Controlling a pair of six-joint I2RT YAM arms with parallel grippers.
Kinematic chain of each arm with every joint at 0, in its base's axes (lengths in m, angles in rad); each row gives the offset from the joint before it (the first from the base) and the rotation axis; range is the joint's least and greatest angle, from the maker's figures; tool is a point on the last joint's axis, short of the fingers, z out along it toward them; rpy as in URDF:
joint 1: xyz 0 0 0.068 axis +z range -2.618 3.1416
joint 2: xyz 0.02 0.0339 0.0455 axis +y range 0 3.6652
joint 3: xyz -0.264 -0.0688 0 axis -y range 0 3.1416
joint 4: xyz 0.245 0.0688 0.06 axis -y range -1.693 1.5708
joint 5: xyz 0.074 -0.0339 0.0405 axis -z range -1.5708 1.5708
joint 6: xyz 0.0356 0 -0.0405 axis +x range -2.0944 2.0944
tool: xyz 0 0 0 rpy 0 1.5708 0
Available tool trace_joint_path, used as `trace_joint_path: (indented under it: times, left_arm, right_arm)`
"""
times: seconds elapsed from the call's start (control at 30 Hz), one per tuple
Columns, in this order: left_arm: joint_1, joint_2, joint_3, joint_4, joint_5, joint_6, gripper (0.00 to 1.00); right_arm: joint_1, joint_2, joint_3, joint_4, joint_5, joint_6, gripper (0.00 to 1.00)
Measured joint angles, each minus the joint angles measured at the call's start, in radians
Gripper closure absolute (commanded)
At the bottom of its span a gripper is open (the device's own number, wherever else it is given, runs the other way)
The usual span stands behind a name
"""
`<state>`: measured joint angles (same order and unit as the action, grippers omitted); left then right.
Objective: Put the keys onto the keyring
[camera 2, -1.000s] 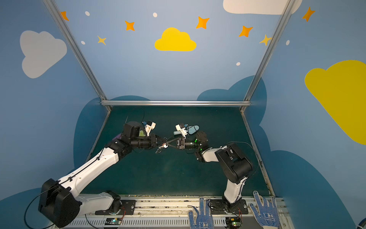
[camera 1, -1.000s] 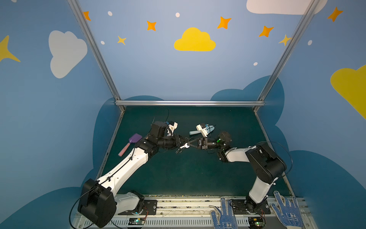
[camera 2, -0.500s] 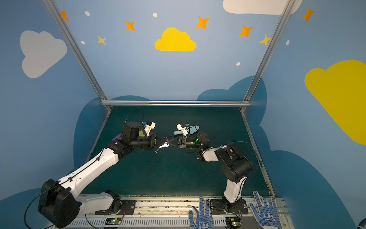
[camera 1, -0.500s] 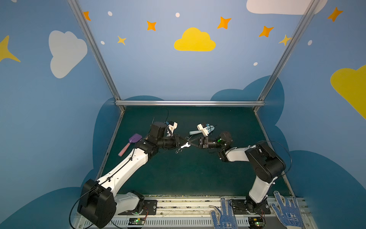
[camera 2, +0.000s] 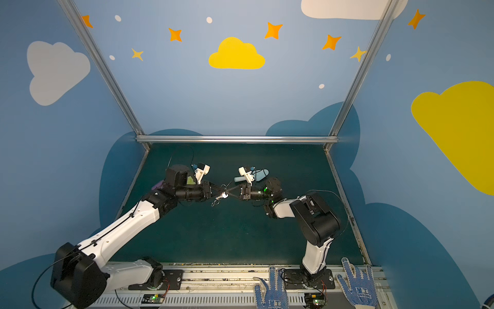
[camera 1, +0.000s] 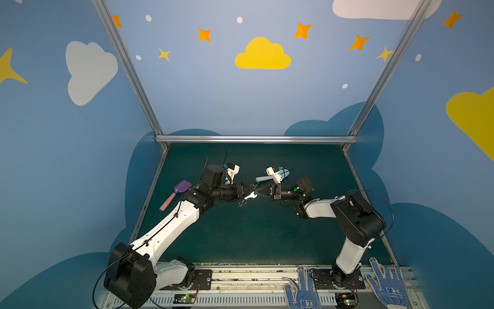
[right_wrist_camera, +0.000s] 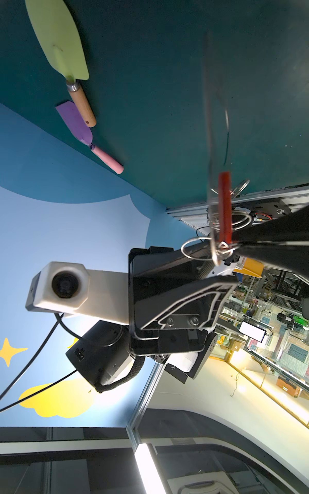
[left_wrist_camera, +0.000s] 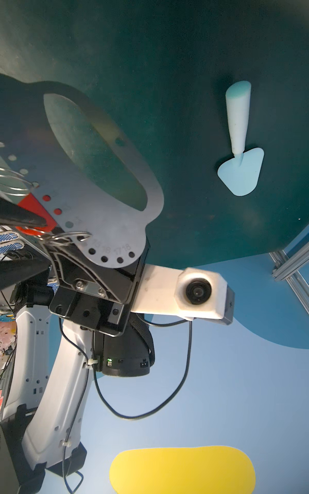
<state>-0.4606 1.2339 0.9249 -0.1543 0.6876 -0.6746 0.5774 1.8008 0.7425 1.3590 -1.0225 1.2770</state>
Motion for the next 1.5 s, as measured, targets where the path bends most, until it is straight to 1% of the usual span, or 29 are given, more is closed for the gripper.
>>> trace_joint_path:
  times: [0.07,0.13,0.17,0.2,0.37,0.47,0.53,0.6,0.73,0.9,1.0,1.13,1.2,1.5]
  left_arm:
    - [0.0,-0.001,-0.002,0.0,0.0,-0.003,0.83]
    - [0.0,-0.001,-0.002,0.0,-0.003,-0.003,0.89]
    - [0.001,-0.001,-0.002,0.0,-0.005,-0.003,0.94]
    - [0.001,-0.001,-0.003,0.0,-0.006,0.0,0.96]
    - [0.0,-0.001,-0.004,0.006,-0.009,0.002,0.96]
    - [-0.002,0.0,-0.003,0.008,-0.009,0.005,0.87]
    - [-0.005,0.005,0.0,0.008,-0.009,0.004,0.87]
    - [-0.007,0.011,0.002,0.009,-0.008,0.005,0.89]
    - [-0.009,0.023,0.003,0.008,-0.011,0.008,0.96]
    - [-0.013,0.027,0.008,0.007,-0.016,0.016,0.96]
    - [-0.014,0.027,0.008,0.007,-0.017,0.016,0.92]
    - [-0.021,0.034,0.018,0.004,-0.019,0.016,0.92]
    - [-0.024,0.042,0.027,0.0,-0.019,0.017,0.96]
    - [-0.032,0.049,0.035,-0.008,-0.032,0.035,0.96]
  right_arm:
    - [0.0,0.0,0.0,0.0,0.0,0.001,1.0]
    - [-0.001,0.0,0.001,0.002,0.0,0.002,1.0]
    - [-0.001,0.0,0.002,0.003,0.0,0.002,1.0]
    - [-0.001,0.0,0.003,0.004,0.0,0.003,1.0]
    - [-0.002,0.0,0.005,0.006,-0.003,0.01,1.0]
    - [-0.002,0.001,0.005,0.006,-0.003,0.01,1.0]
    - [-0.001,0.004,0.006,0.006,-0.004,0.01,1.0]
    - [-0.002,0.008,0.006,0.006,-0.004,0.01,1.0]
    - [-0.005,0.011,0.006,0.006,-0.004,0.01,1.0]
    - [-0.008,0.011,0.006,0.006,-0.005,0.019,1.0]
    - [-0.008,0.011,0.006,0.006,-0.005,0.022,1.0]
    - [-0.008,0.013,0.006,0.006,-0.005,0.021,1.0]
    - [-0.009,0.013,0.006,0.005,-0.002,0.021,1.0]
    - [-0.013,0.013,0.006,0.002,0.001,0.024,1.0]
